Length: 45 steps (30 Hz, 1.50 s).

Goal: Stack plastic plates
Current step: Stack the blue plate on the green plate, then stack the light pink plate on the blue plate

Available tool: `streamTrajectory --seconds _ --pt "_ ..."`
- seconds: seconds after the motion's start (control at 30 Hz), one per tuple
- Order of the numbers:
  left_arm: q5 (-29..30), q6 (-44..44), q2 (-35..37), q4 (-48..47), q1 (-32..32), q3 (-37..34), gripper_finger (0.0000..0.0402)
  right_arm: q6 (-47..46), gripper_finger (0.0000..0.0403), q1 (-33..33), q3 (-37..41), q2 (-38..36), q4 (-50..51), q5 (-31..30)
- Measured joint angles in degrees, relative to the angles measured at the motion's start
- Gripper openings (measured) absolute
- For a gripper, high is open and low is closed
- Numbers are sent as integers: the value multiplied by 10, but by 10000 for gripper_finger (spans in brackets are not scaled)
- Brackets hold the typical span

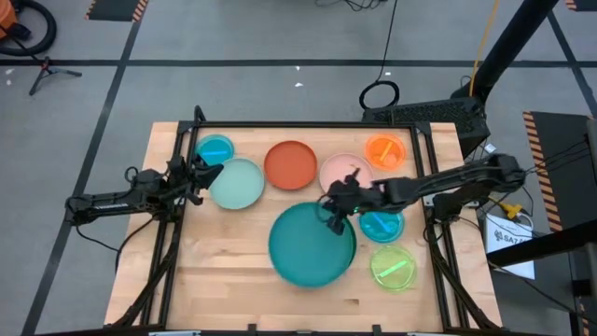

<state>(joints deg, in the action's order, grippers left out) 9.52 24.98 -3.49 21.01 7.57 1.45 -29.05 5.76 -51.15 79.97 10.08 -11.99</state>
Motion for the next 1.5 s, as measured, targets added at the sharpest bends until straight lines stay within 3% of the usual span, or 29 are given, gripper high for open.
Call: streamTrajectory --seconds 0.13,0.27,0.63,0.97,1.17,1.5 --pt "14 -15 0 12 2 0 6 -16 7 -17 94 -36 -88 -1" --pt "31 -27 0 11 2 0 6 -35 10 -24 120 -46 -86 1" --pt "73 -55 0 35 3 0 6 -63 78 -24 123 -45 -86 -4" --pt "111 -96 0 98 3 0 6 -62 149 -16 122 -45 -94 -51" --pt "127 -113 0 104 3 0 6 13 149 26 122 -45 -147 -118" --pt "127 -94 0 39 2 0 6 162 144 56 122 -44 -169 -119"
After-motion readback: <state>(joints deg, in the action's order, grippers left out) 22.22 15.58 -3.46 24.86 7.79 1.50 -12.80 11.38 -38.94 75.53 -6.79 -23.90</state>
